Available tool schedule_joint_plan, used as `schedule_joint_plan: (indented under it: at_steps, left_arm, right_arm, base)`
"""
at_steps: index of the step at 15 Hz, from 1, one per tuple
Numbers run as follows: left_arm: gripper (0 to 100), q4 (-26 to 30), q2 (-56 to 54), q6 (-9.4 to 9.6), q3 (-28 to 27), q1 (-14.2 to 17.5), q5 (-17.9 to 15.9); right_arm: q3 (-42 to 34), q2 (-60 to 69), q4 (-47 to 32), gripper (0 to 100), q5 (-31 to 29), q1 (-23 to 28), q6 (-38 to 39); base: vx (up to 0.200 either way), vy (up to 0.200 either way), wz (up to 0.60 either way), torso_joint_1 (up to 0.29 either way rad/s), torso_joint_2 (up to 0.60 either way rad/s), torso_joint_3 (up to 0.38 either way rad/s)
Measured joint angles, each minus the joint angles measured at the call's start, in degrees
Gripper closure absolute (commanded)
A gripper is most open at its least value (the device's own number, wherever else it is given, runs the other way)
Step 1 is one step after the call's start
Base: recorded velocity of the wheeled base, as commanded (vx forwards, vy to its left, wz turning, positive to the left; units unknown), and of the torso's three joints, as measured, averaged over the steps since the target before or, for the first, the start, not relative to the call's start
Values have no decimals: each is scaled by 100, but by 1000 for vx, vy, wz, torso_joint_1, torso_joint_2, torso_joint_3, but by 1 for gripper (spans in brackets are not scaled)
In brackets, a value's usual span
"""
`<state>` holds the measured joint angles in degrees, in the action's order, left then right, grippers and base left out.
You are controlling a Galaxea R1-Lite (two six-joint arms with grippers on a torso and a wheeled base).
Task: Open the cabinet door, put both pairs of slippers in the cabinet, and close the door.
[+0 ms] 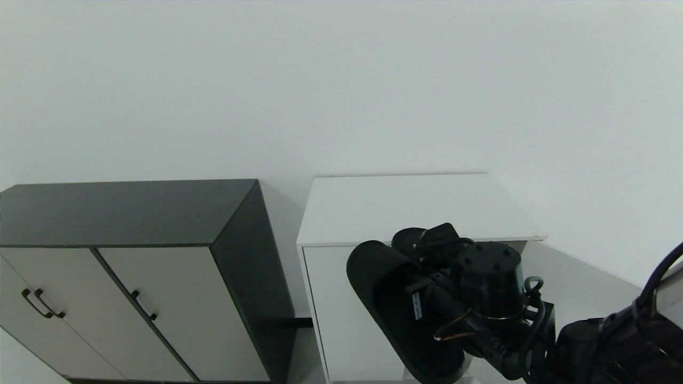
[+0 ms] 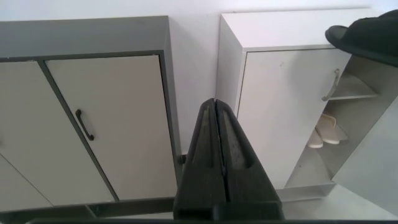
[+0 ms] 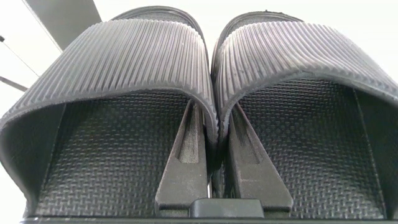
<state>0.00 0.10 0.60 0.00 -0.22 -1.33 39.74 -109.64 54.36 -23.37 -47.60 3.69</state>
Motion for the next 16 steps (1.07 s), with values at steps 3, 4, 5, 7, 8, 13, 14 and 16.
schedule_joint_plan:
  at_steps: [3,4,5,7,8,13,14,16]
  left_arm:
    - [100,0,0,2,0,4,-1]
    - [100,0,0,2,0,4,0]
    - [100,0,0,2,0,6,0]
    - [100,0,0,0,0,4,0]
    - [100,0,0,2,0,6,0]
    - [100,0,0,18,0,4,-6]
    - [100,0,0,24,0,4,-6]
    - [100,5,0,27,0,-7,-4]
  right_arm:
    - [11,-9,-2,100,20,4,-2]
    - [11,-17,-2,100,20,-5,-2]
    - [16,-20,-2,100,13,-2,0]
    - [16,-17,2,100,9,4,-2]
    - [11,-17,0,100,9,-2,0]
    - [6,-17,85,100,2,0,-6]
    - [2,-17,84,100,0,0,-6]
    - [2,-17,88,100,9,-11,-4]
  base:
    - [0,0,0,0,0,0]
    - [0,0,0,0,0,0]
    - [0,0,0,0,0,0]
    - [0,0,0,0,0,0]
    - [0,0,0,0,0,0]
    - [0,-40,0,1,0,0]
    - [0,-200,0,-2,2,2]
    - [0,-200,0,7,2,0]
